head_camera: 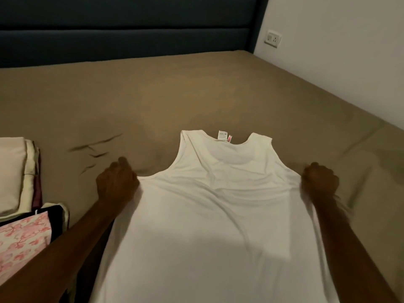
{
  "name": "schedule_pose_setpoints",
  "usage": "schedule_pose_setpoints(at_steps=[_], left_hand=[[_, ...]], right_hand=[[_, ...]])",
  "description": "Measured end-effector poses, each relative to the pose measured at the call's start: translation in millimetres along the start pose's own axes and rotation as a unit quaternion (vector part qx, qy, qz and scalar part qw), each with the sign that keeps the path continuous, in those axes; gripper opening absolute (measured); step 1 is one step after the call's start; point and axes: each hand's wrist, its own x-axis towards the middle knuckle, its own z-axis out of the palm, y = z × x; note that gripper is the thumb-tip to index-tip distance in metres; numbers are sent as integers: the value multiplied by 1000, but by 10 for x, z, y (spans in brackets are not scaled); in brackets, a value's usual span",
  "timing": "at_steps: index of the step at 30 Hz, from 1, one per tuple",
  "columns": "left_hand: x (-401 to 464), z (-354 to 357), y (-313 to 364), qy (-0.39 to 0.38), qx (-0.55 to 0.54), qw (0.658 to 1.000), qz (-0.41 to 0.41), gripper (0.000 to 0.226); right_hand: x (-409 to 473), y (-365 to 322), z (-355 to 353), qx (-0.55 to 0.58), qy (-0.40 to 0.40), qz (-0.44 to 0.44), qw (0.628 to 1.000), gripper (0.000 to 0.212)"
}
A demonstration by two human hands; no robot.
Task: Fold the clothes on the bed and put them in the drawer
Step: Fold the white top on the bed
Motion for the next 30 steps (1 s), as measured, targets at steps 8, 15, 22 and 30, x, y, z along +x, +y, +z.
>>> schedule_pose_setpoints(at_steps=[8, 15, 22, 30], left_hand=[[350, 313, 1151, -65, -83, 991, 86, 55], [665, 694, 1487, -26, -20, 994, 100, 36], [1108, 833, 1260, -34, -125, 991, 45, 28], [1294, 824, 1122, -174, -268, 947, -9, 33]], right_hand=[[267, -720, 590, 61, -52, -75, 994, 54], [502, -642, 768, 211, -73, -52, 973, 58], [726, -551, 736, 252, -135, -4, 958, 68], [1010, -622, 622, 367, -187, 159, 897, 93]])
